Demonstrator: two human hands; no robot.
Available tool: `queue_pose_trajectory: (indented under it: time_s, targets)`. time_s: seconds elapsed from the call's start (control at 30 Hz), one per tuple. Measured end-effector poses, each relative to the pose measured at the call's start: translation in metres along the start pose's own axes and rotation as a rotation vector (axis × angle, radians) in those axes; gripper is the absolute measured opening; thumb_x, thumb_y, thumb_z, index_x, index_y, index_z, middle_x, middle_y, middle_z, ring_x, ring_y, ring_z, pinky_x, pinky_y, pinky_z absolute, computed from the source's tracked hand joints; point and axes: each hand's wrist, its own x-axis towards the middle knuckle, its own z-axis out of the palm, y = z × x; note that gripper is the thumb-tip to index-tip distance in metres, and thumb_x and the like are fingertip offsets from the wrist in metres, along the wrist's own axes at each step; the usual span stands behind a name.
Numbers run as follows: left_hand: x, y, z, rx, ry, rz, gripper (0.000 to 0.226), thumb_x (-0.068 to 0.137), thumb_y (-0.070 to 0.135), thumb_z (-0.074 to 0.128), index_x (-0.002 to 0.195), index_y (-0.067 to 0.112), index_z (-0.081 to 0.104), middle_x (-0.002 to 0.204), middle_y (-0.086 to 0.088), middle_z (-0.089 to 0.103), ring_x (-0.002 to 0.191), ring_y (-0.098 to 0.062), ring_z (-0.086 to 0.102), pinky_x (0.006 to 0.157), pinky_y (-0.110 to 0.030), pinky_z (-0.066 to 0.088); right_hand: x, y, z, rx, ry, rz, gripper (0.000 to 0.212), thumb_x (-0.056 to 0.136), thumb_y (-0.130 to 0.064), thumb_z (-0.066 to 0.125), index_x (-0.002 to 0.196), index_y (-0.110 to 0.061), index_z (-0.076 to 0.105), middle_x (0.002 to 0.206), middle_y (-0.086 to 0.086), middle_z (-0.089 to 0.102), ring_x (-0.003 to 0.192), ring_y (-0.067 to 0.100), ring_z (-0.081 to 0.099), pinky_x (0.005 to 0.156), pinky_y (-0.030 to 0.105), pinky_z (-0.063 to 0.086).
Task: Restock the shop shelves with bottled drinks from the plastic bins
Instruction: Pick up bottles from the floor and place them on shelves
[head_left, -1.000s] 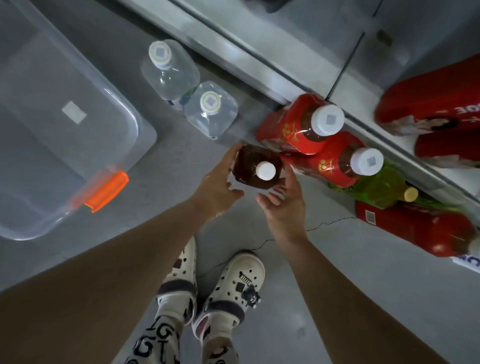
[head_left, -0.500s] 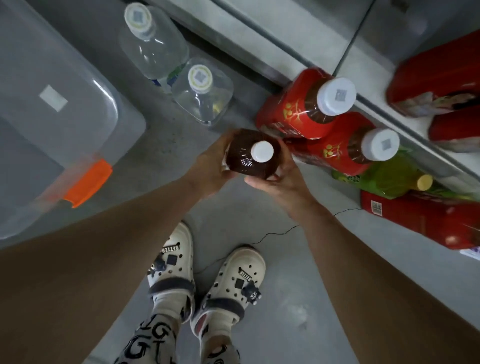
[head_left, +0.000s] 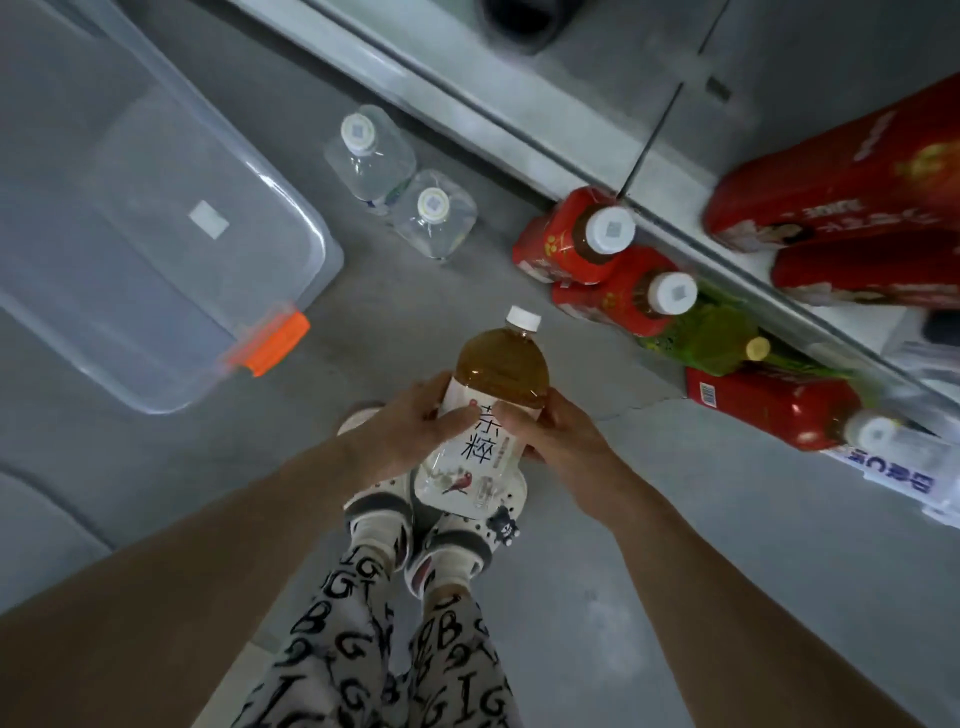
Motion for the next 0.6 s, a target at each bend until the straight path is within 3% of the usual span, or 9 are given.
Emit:
queue_pose_trajectory:
  time_s: [0.1,0.2,0.27,0.33,0.4,0.5,0.6]
  targets:
    - [-0.037,0.016,0.008,0.019,0.037,-0.004,0.075,0.071,0.071,0.056,0.127,0.021,0.058,0.114,0.002,0.072,0.105,-0.018,0.068,0.096,-0.049,0.052,-0.039,-0.011,0.007,-0.017,0.011,0.011,0.052,0.081,-0.05,0.076,0.124,-0.025,0.061,0.112,-0.005,0.075,0.108,0.015,0.07,0.095,0.036,0.054]
    - [-0.075,0.038,0.015,0.023,0.043,-0.021,0.071,0.073,0.068,0.058,0.125,0.019,0.059,0.11,-0.001,0.073,0.099,-0.018,0.071,0.091,-0.046,0.056,-0.079,-0.028,0.013,-0.028,0.021,0.045,0.042,0.089,-0.043,0.072,0.124,-0.026,0.059,0.116,-0.004,0.073,0.109,0.015,0.068,0.094,0.033,0.054]
    - [-0.101,0.058,0.021,0.007,0.05,-0.032,0.057,0.086,0.058,0.061,0.126,0.018,0.058,0.108,-0.003,0.074,0.087,-0.014,0.071,0.077,-0.035,0.059,-0.106,-0.041,0.015,-0.034,0.026,0.049,0.04,0.092,-0.038,0.069,0.127,-0.023,0.056,0.119,-0.001,0.071,0.108,0.015,0.068,0.091,0.03,0.054]
    - [-0.128,0.075,0.028,-0.001,0.062,-0.039,0.041,0.097,0.044,0.056,0.129,0.019,0.057,0.101,-0.001,0.073,0.07,-0.004,0.067,0.056,-0.018,0.051,-0.135,-0.055,0.017,-0.042,0.033,0.039,0.046,0.093,-0.036,0.068,0.133,-0.02,0.052,0.121,0.001,0.069,0.106,0.015,0.068,0.088,0.029,0.055]
    - [-0.154,0.093,0.035,-0.018,0.081,-0.038,0.035,0.099,0.038,0.053,0.129,0.021,0.057,0.097,0.002,0.072,0.063,0.003,0.065,0.051,-0.011,0.046,-0.166,-0.068,0.018,-0.039,0.041,0.018,0.049,0.094,-0.034,0.068,0.136,-0.017,0.05,0.121,0.002,0.069,0.106,0.015,0.068,0.085,0.028,0.055]
    - [-0.198,0.129,0.045,-0.019,0.085,-0.001,0.027,0.099,0.035,0.053,0.124,0.026,0.059,0.096,0.008,0.071,0.076,0.004,0.068,0.06,-0.011,0.051,-0.217,-0.088,0.02,-0.022,0.07,-0.02,0.048,0.094,-0.033,0.068,0.136,-0.015,0.051,0.116,0.0,0.071,0.1,0.012,0.07,0.079,0.026,0.055]
    - [-0.241,0.17,0.052,0.01,0.096,0.035,0.033,0.095,0.05,0.057,0.12,0.03,0.063,0.107,0.007,0.073,0.1,-0.012,0.07,0.088,-0.03,0.054,-0.271,-0.111,0.022,-0.001,0.108,-0.079,0.045,0.095,-0.034,0.067,0.133,-0.016,0.052,0.109,-0.003,0.072,0.089,0.005,0.071,0.067,0.017,0.055]
